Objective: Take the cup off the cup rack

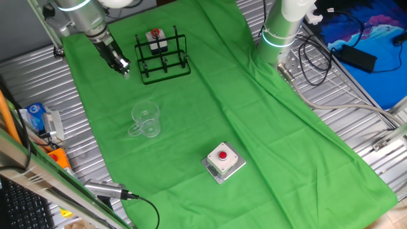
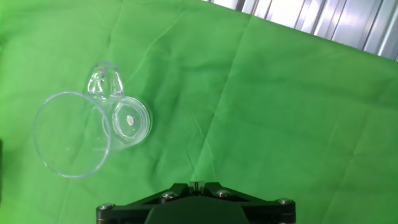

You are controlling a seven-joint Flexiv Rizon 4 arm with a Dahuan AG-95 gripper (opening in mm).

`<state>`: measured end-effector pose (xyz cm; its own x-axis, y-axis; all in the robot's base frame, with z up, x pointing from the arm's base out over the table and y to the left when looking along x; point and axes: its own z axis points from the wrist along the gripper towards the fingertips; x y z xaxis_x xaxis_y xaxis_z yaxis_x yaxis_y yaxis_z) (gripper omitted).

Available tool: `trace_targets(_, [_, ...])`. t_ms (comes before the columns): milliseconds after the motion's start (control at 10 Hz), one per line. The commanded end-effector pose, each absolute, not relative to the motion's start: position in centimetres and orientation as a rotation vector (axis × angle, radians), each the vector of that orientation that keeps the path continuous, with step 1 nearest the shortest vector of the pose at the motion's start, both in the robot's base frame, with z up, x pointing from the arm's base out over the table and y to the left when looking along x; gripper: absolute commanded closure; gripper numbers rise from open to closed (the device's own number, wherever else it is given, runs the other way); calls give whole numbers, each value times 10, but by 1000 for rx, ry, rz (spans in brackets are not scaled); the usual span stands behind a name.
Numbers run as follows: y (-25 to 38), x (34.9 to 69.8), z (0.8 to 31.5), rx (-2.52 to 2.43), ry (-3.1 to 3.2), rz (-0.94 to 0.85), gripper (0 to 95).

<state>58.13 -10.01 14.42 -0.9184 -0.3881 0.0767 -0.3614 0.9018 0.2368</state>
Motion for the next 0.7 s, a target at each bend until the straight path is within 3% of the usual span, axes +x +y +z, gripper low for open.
trace_targets(100, [-107,586,145,612,-2914,-359,950])
trace_targets(700, [-130,599,143,687,-2858,-451,950])
